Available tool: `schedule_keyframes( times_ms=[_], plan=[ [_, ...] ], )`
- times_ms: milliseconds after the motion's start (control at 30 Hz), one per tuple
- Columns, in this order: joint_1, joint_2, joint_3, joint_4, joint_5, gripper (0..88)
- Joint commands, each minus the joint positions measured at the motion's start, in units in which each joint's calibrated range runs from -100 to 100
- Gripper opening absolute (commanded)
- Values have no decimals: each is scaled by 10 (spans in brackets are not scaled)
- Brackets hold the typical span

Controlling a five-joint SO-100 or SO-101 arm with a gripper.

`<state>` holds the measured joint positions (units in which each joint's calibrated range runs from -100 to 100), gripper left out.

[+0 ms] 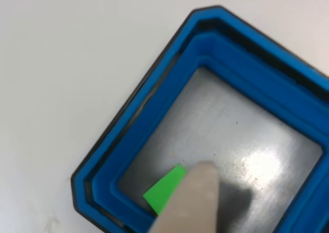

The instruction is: Pick up green cube and drop it in the blue box

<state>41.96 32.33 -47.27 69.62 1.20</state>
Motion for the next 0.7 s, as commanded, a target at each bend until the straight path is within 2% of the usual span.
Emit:
schedule_keyframes(
  times_ms=[0,200,667],
  plan=[
    [4,-101,9,5,-1,342],
    [2,-190,103,5,-2,316],
    [0,-483,369,5,-2,51]
  ],
)
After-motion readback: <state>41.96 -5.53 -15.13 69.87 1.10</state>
